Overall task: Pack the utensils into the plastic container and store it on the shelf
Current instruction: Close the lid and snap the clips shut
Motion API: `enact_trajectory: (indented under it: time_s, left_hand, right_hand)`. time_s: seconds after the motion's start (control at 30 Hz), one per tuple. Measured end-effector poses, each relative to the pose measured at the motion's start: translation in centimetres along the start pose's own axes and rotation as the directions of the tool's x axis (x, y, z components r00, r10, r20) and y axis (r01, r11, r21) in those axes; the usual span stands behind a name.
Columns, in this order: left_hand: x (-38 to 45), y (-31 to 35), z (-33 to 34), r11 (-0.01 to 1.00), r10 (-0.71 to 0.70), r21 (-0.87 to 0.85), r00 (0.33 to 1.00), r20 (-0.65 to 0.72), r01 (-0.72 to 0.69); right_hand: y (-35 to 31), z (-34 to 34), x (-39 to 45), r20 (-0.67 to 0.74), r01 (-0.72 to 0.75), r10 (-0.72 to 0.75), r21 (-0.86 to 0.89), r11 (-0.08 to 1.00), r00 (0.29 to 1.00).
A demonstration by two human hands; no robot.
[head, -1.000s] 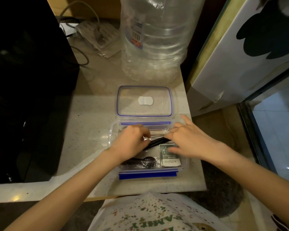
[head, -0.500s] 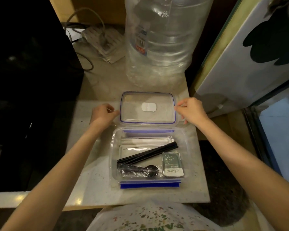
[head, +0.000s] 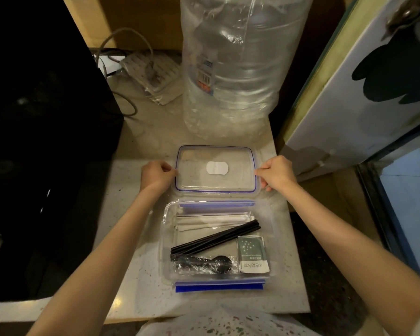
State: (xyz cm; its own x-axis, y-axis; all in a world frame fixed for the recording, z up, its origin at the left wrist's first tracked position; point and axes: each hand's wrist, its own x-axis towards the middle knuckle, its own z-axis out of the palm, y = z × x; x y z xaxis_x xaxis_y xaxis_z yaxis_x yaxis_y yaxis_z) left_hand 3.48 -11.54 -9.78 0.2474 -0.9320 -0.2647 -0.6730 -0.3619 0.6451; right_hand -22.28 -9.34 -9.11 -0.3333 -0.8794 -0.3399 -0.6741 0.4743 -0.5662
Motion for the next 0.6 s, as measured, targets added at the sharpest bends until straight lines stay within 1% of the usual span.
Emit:
enact_trajectory:
  time_s: [0.1, 0.17, 0.27, 0.33, 0.4, 0.43, 0.5, 0.53, 0.6]
  left_hand:
    - [0.1, 0.1, -0.3, 1.0, -0.013, 0.011, 1.0, 0.023, 0.013]
    - [0.0, 0.1, -0.7, 0.999, -0.037, -0.012, 0.999, 0.021, 0.038]
    - [-0.5, 0.3, -1.4, 0.996, -0.043, -0.076, 0.999, -0.027, 0.041]
    - [-1.6, 0.6, -2.2, 0.981, -0.029, -0.193, 0.999, -0.044, 0.02]
    - [-3.1, 0.7, -3.1, 0.943, 0.009, -0.332, 0.998, -0.06, -0.029]
    - [-4.0, 0.7, -3.6, 0.927, 0.039, -0.368, 0.996, -0.081, -0.067]
    - [-5.8, 0.6, -4.3, 0.92, 0.113, -0.358, 0.983, -0.146, -0.159]
    - [-6.7, 0.4, -4.6, 0.916, 0.157, -0.341, 0.97, -0.185, -0.213]
    - [-8.6, 0.0, -5.2, 0.886, 0.24, -0.346, 0.944, -0.225, -0.308]
  right_hand:
    - [-0.3, -0.4, -0.3, 0.006, 0.006, -0.006, 0.026, 1.0, 1.0]
    - [-0.4, -0.7, -0.8, -0.037, 0.03, -0.027, 0.07, 0.997, 0.999]
    - [-0.5, -1.3, -2.0, -0.158, 0.146, -0.128, 0.105, 0.984, 0.979]
    - [-0.5, -1.8, -3.0, -0.241, 0.261, -0.222, 0.144, 0.955, 0.945]
    - [-0.2, -2.1, -3.9, -0.316, 0.369, -0.295, 0.206, 0.906, 0.902]
    - [0.1, -2.2, -4.4, -0.346, 0.419, -0.33, 0.227, 0.879, 0.878]
    - [1.0, -2.1, -5.4, -0.365, 0.491, -0.381, 0.283, 0.824, 0.849]
    - [1.5, -2.0, -5.9, -0.36, 0.508, -0.394, 0.317, 0.801, 0.846]
    - [2.2, -1.8, -7.3, -0.324, 0.485, -0.374, 0.401, 0.778, 0.869]
